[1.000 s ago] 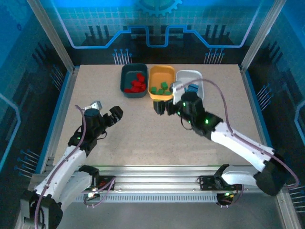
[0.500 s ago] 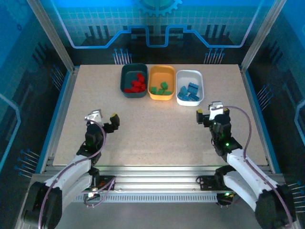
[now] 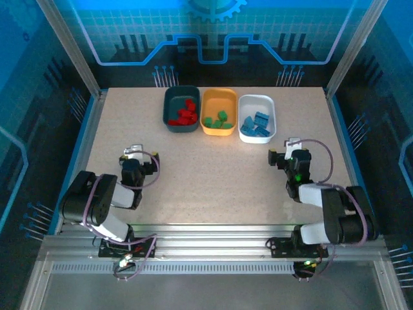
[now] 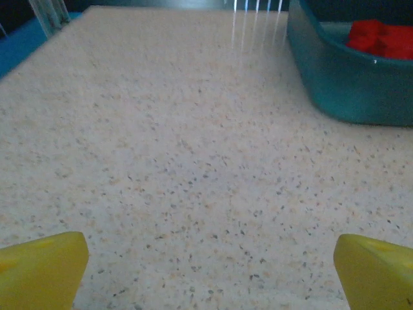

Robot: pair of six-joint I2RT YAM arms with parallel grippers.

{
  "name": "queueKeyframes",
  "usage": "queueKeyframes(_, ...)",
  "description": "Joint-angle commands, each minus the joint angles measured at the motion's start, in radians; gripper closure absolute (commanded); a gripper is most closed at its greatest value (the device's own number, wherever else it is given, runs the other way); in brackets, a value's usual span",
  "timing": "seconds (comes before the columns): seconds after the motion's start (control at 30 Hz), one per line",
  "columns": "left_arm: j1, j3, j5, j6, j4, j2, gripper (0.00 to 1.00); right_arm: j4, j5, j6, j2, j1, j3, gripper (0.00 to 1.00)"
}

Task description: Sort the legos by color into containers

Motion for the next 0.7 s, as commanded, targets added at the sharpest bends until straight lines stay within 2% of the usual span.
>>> queueKeyframes(0.0,0.056,0.161,0.159,-0.012,-0.141,-0.012,0.01,0.08,-0.122,-0.039,0.103,0.004,0.081,0.0)
queueKeyframes(0.03,0.058,0.168,0.167,-0.017,-0.19,-0.026,0.01,-0.029,-0.119,-0.063,0.088,0.029,0.118,0.0)
queueKeyframes(0.07,0.06,0.159,0.164,-0.013,-0.141,-0.011,0.01,0.035,-0.126,-0.067,0.101,0.027,0.101,0.0)
queueKeyframes(0.1,0.06,0.159,0.163,-0.016,-0.153,-0.017,0.01,-0.008,-0.131,-0.063,0.092,0.025,0.113,0.0)
queueKeyframes(0.67,0.04,0.165,0.18,0.017,-0.156,-0.013,0.01,0.004,-0.135,-0.064,0.095,0.023,0.111,0.0)
